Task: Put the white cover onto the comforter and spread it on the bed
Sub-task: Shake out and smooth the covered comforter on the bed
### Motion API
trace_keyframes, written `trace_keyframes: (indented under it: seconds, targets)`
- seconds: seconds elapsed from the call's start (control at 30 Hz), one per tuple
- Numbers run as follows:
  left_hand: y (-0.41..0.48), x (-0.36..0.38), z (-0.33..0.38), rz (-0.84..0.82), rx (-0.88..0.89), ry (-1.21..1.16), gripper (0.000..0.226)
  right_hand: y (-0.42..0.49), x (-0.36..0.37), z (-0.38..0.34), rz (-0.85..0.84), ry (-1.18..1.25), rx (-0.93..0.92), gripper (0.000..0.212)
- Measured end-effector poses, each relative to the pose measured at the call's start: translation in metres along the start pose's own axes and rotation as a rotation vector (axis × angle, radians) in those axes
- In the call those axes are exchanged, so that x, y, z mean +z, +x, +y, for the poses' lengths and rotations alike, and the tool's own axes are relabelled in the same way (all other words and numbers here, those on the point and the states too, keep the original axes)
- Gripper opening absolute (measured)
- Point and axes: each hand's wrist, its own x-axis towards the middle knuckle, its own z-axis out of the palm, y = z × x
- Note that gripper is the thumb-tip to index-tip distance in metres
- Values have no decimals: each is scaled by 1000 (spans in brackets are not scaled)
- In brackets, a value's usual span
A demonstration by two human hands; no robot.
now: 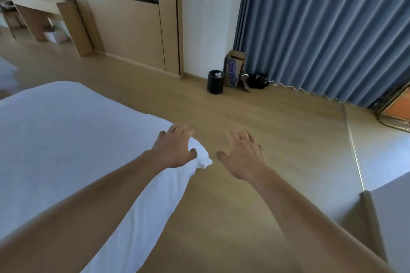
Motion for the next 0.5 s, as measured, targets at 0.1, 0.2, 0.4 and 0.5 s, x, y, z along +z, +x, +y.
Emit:
trace_keyframes:
  seconds: [0.1, 0.2, 0.4, 0.5]
  targets:
    - [70, -6, 19, -7, 32, -7, 63, 54, -18, 31, -2, -17, 26, 60]
    - [139, -14, 37, -11, 33, 6, 71, 113, -35, 63, 2, -39, 16, 59]
    - [256, -48, 66, 26, -46, -60, 74, 227, -81, 112, -6, -56, -61, 65]
    - [308, -65, 74, 46, -63, -58, 75, 287, -99, 126, -15, -67, -98, 69]
